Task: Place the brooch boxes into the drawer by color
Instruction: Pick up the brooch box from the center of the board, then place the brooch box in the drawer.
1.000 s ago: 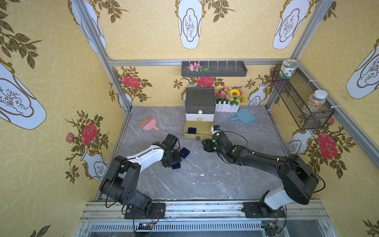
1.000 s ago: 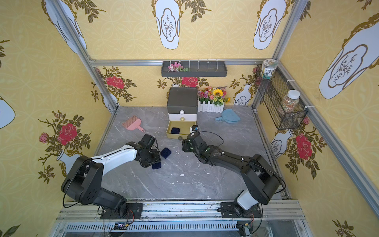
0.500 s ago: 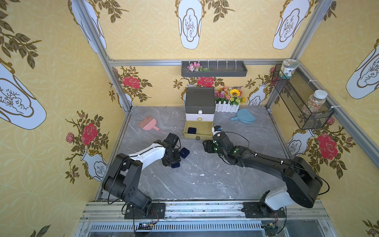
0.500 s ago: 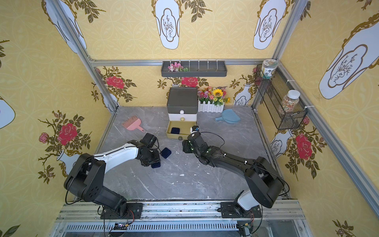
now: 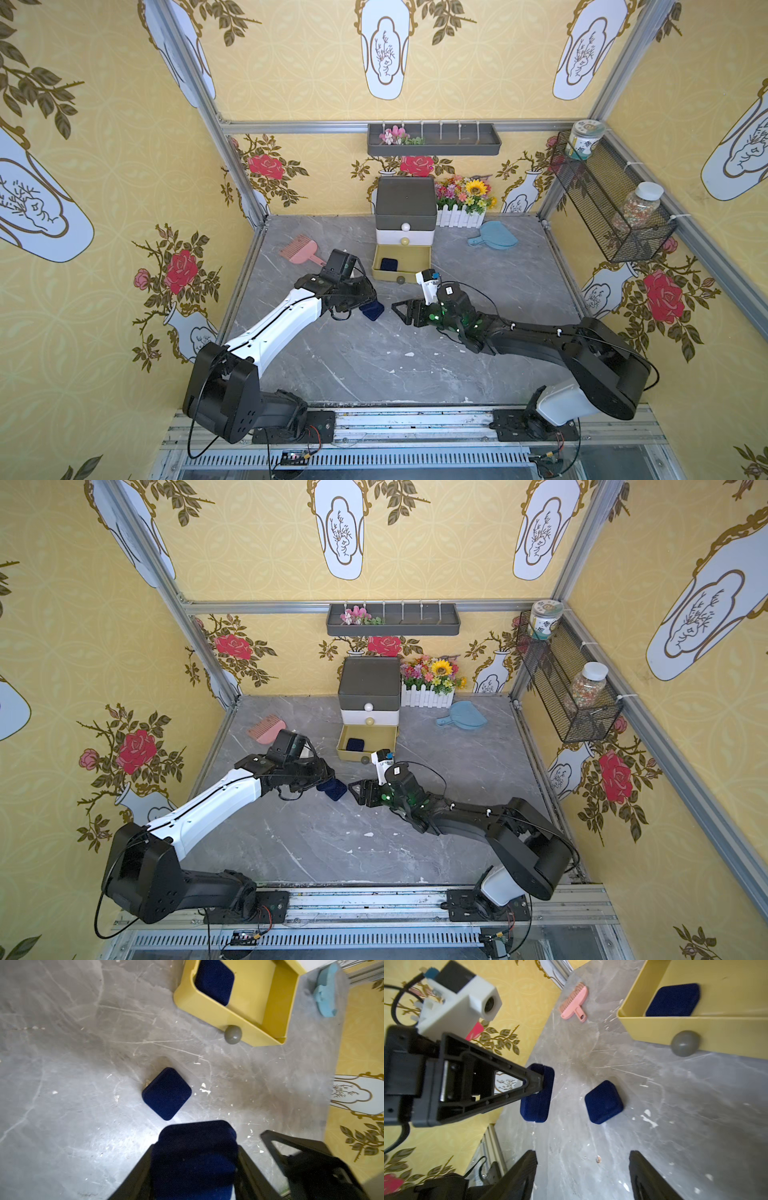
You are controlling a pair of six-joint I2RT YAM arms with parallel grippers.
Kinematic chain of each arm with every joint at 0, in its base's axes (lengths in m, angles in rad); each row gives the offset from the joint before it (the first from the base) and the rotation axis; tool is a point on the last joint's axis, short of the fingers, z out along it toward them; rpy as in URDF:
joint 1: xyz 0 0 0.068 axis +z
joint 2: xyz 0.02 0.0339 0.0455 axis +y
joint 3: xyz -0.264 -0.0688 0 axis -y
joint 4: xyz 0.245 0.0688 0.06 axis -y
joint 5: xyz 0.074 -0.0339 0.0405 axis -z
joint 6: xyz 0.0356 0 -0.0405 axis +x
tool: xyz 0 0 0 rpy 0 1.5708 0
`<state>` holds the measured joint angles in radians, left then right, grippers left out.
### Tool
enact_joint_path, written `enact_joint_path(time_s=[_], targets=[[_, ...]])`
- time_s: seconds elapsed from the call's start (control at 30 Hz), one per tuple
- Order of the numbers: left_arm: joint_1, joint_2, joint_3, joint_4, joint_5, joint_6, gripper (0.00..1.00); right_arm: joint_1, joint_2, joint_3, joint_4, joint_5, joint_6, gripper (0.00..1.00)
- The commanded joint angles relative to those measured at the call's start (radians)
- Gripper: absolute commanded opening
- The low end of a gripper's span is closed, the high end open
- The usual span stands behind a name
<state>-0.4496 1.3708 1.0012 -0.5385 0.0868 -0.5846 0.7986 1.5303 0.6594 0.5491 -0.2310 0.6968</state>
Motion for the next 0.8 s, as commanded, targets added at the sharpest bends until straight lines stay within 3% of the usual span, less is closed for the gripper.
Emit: enact_joint_path(time_s=[0.0,0.17,0.53,0.77], targets=[[0.000,-0.010,0.010,0.022,0.041,-0.009,0.52,0.038,0.044,0.010,0.251,-0.071,0.072,0.75],[0.000,-0.027,0.000,0.021,0.044,-0.012,0.52,0.085,0.115,0.074,0.268,-0.048,0.076,0.73],[-0.001,-0.065,-0.014,0.015,0.051,-0.007,0.52,0.123,0.180,0.115,0.305,0.077,0.077,0.59],[-0.001,-0.077,-0.028,0.014,0.056,-0.009,0.52,0.126,0.204,0.148,0.303,0.080,0.068,0.51]])
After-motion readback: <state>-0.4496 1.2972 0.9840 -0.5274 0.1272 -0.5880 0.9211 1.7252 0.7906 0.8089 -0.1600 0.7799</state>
